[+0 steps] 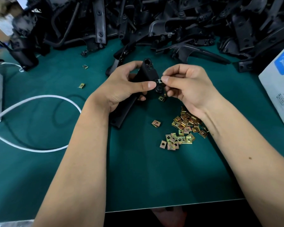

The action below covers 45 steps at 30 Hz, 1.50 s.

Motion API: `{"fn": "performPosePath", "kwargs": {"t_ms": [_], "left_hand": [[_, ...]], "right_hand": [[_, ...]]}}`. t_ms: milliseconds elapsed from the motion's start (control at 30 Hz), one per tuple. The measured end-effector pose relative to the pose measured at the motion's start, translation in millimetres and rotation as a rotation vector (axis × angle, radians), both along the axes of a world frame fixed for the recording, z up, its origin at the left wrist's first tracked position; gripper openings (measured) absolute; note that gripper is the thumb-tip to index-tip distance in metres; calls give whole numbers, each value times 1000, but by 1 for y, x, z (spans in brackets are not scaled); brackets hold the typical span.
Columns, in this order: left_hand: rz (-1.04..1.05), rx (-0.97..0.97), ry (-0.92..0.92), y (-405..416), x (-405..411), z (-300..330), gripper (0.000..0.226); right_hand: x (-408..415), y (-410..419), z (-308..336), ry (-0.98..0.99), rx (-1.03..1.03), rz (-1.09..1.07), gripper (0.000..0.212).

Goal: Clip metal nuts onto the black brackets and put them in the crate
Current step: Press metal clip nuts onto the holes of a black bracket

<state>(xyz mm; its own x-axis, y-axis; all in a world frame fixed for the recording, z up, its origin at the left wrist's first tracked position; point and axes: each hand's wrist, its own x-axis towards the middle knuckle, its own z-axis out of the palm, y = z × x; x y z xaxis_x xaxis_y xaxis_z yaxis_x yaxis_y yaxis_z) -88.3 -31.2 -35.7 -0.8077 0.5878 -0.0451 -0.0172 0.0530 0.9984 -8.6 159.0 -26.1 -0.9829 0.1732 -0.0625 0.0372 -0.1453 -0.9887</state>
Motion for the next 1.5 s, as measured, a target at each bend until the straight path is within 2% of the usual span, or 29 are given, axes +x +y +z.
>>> {"fn": "performPosePath", "kwargs": {"t_ms": [100,267,367,467,500,567,633,700,1033,1167,1367,1433,1500], "left_hand": [[11,-15,17,1,1,1,68],[44,-82,121,6,1,1,67],[74,-92,139,7,1,-1,67],[85,-44,65,6,-2,0,62],[100,-18,34,5,-3,0,62],[135,33,-23,1,-5,0,65],[151,75,-61,-1,-6,0,68],[151,103,-81,-2,-5,0,69],[97,65,-89,-3,-4,1,67],[42,40,-74,-3,-3,2,52],[-59,-2,-45,-1,-1,4,36],[-77,-26,-24,-1,-1,4,36],[-84,-30,-24,-1,-1,3,36]], "right_hand": [[0,0,-1,5,13,-6,19],[0,-1,-6,21,176,-15,27],[-2,1,-6,40,280,-9,21],[-4,5,-5,59,286,-7,13],[-5,9,-5,72,337,-25,11],[-6,20,-5,105,625,-36,9],[-6,30,-5,95,926,85,17],[-4,33,-5,59,1064,206,22],[-3,25,-5,104,1161,235,11],[-5,24,-8,130,1030,70,14],[-7,6,-10,127,218,-71,18],[-8,0,-11,123,103,-75,20],[-9,-3,-13,118,70,-91,20]]}}
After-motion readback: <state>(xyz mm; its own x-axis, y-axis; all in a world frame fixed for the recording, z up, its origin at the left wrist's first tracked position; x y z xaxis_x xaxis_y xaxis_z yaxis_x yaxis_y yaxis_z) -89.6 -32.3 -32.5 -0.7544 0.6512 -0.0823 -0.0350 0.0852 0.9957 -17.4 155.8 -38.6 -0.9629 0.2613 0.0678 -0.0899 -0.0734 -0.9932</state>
